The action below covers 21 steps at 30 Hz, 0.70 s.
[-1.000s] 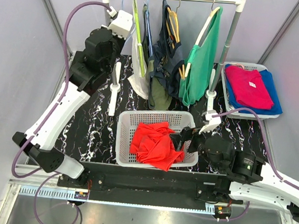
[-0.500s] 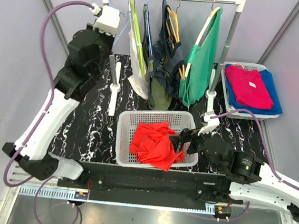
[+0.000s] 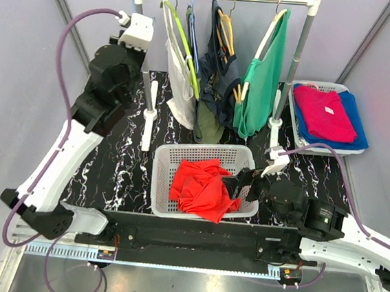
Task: Remove the tank top from the hanger
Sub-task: Place the hanger at the clothesline.
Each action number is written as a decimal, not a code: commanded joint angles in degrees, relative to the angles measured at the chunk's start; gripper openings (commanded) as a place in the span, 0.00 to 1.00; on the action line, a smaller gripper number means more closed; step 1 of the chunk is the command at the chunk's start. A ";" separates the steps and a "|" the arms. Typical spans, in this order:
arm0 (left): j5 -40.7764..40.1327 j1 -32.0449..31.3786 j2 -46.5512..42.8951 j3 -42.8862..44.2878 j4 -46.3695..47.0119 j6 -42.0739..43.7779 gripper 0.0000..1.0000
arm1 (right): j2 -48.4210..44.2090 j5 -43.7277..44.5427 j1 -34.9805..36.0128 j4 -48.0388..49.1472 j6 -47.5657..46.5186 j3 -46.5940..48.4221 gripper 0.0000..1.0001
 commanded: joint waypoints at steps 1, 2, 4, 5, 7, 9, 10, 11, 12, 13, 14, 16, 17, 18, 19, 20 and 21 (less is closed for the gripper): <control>-2.92 -0.67 2.75 3.23 3.84 -1.21 0.00 | -1.44 -0.85 -0.39 2.07 1.61 -0.36 0.99; -4.23 -0.85 3.54 3.23 4.20 -1.21 0.00 | -1.53 -0.94 -0.39 2.07 1.70 -0.53 0.99; -5.20 -1.20 4.51 3.75 5.51 -0.86 0.00 | -1.79 -1.12 -0.30 1.99 1.70 -0.45 0.98; -5.82 -1.29 5.56 4.02 5.95 -0.68 0.00 | -1.88 -1.12 -0.30 1.90 1.71 -0.54 0.98; -6.17 -1.38 6.79 5.77 6.31 -0.95 0.00 | -2.14 -1.12 -0.30 1.90 1.79 -0.45 0.98; -6.17 -1.56 8.55 7.00 6.48 -1.03 0.00 | -2.49 -1.12 -0.30 1.72 1.79 -0.45 0.98; -6.17 -1.56 9.17 8.14 6.75 -0.95 0.00 | -2.67 -1.03 -0.30 1.46 1.88 -0.45 0.98; -6.00 -1.73 10.22 8.59 6.92 -0.86 0.00 | -3.02 -1.03 -0.39 1.37 1.79 -0.54 0.99; -6.00 -1.91 10.75 9.11 7.10 -0.60 0.00 | -3.20 -0.94 -0.39 1.20 1.97 -0.54 0.98; -5.91 -2.00 11.28 10.08 7.19 -0.51 0.00 | -3.29 -0.68 -0.30 0.85 2.06 -0.62 0.98; -5.82 -2.17 12.24 10.43 7.36 -0.33 0.00 | -3.46 -0.50 -0.39 0.84 1.97 -0.71 0.98; -5.74 -2.43 13.04 11.31 7.54 -0.16 0.00 | -3.99 -0.41 -0.39 0.41 2.06 -0.62 0.99; -5.65 -2.52 13.56 11.66 7.54 -0.16 0.00 | -4.17 -0.33 -0.30 0.32 2.14 -0.62 0.98; -5.65 -2.61 13.74 11.75 7.63 -0.07 0.00 | -4.34 -0.33 -0.30 0.23 2.14 -0.54 0.98; -5.56 -2.61 13.83 11.76 7.54 -0.07 0.00 | -4.34 -0.15 -0.30 -0.03 2.14 -0.54 0.98; -5.56 -2.61 13.83 11.49 7.63 0.02 0.00 | -4.60 -0.15 -0.30 -0.04 2.14 -0.54 0.98; -5.65 -2.61 13.74 11.32 7.71 0.11 0.00 | -4.69 0.02 -0.30 -0.12 1.97 -0.45 0.99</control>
